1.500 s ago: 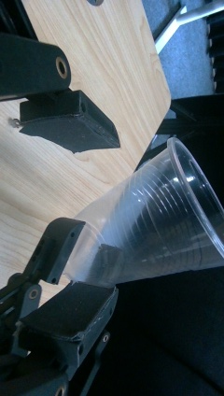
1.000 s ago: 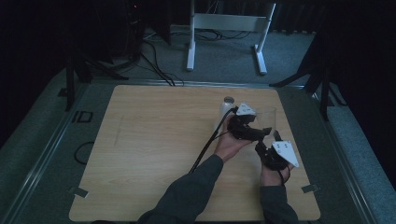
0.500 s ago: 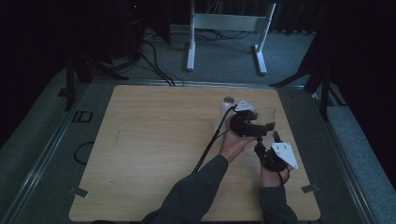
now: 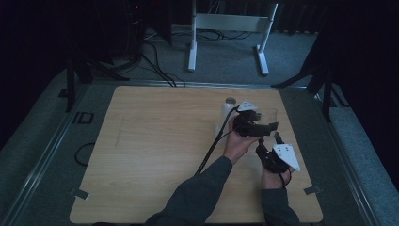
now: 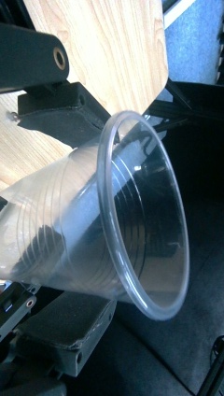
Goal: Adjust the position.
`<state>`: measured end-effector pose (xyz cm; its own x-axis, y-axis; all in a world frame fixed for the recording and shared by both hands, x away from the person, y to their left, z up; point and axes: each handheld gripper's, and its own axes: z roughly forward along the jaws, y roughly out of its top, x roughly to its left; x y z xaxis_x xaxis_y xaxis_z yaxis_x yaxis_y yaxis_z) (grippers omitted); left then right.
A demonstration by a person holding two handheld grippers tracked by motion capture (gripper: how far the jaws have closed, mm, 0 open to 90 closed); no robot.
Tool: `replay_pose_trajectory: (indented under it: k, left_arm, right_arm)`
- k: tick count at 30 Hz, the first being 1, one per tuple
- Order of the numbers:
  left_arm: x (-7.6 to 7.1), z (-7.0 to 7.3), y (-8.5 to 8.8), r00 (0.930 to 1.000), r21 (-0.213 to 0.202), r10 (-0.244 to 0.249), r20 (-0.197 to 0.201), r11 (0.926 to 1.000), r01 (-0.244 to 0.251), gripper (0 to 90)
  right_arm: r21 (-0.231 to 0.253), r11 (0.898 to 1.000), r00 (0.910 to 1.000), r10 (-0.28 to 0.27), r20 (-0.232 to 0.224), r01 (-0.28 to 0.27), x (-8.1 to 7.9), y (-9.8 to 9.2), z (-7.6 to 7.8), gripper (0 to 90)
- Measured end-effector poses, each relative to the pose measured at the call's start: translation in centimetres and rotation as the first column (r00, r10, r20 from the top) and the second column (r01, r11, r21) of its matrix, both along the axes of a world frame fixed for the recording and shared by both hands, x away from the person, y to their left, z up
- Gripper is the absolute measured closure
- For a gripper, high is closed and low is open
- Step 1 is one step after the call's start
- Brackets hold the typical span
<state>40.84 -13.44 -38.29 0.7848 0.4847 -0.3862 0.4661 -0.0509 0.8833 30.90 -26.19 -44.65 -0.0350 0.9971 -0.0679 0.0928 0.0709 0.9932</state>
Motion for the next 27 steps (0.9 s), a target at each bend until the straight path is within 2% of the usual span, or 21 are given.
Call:
replay_pose_trajectory:
  k: [6,9,18,25,27]
  left_arm:
    - [-0.2,0.1,-0.1,0.9998,0.009,0.012,0.018,0.9999,-0.012,25.6]
    - [-0.3,0.2,0.0,0.999,0.018,0.015,0.042,0.9997,-0.016,27.1]
    - [-0.6,0.4,-0.1,0.9965,0.034,0.022,0.081,0.9991,-0.025,28.8]
    - [-0.8,0.5,0.0,0.9911,0.078,0.04,0.127,0.9957,-0.05,29.3]
    - [-1.0,0.5,-0.1,0.9873,0.11,0.041,0.154,0.9922,-0.058,29.4]
  right_arm:
    - [0.0,1.0,1.0,0.008,0.001,-0.008,0.0,0.0,0.0,42.5]
    - [0.003,1.0,0.9999,0.013,0.004,-0.013,0.0,-0.1,0.1,42.4]
    - [0.001,0.999,0.9993,0.039,-0.003,-0.039,-0.1,0.0,0.1,39.3]
    - [-0.013,0.998,0.998,0.056,-0.031,-0.056,0.2,0.0,0.2,33.6]
    - [-0.018,0.998,0.9973,0.059,-0.043,-0.059,0.4,0.0,0.2,31.4]
